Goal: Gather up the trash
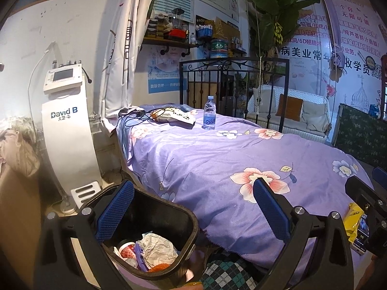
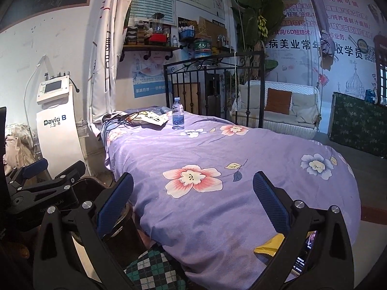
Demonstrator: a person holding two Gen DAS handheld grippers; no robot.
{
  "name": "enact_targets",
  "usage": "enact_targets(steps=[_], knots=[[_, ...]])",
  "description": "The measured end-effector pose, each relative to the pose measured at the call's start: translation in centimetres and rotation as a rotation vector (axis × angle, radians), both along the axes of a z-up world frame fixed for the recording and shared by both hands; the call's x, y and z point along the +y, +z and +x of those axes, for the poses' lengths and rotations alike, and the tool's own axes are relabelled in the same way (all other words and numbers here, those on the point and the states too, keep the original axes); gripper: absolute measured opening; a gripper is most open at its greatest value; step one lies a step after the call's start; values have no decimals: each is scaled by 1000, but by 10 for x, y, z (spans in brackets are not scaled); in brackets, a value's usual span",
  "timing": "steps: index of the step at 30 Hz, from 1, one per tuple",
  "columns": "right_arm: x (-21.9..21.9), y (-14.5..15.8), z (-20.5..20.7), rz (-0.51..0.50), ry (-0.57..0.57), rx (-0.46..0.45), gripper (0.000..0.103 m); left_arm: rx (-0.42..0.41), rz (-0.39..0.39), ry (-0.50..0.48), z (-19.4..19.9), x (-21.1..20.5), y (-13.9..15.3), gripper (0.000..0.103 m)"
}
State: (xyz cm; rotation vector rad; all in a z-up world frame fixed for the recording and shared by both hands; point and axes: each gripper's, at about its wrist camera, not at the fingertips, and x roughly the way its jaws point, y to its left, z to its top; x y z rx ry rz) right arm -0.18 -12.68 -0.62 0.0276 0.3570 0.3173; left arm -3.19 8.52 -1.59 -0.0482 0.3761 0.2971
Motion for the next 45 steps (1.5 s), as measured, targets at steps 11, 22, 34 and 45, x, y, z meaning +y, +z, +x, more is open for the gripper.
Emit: enact_targets(steps=[11,22,34,45], knots=[[1,0,-2,-7,3,5,97,-1,-5,1,-1,1,-1,97],[0,1,-3,1,-6,9,97,0,-6,-1,-1,2,-1,97],[-2,2,-4,6,-11,9,97,2,-10,1,0,1,0,97],[1,2,-7,2,-10,14,97,9,-12,6,0,0,0,97]])
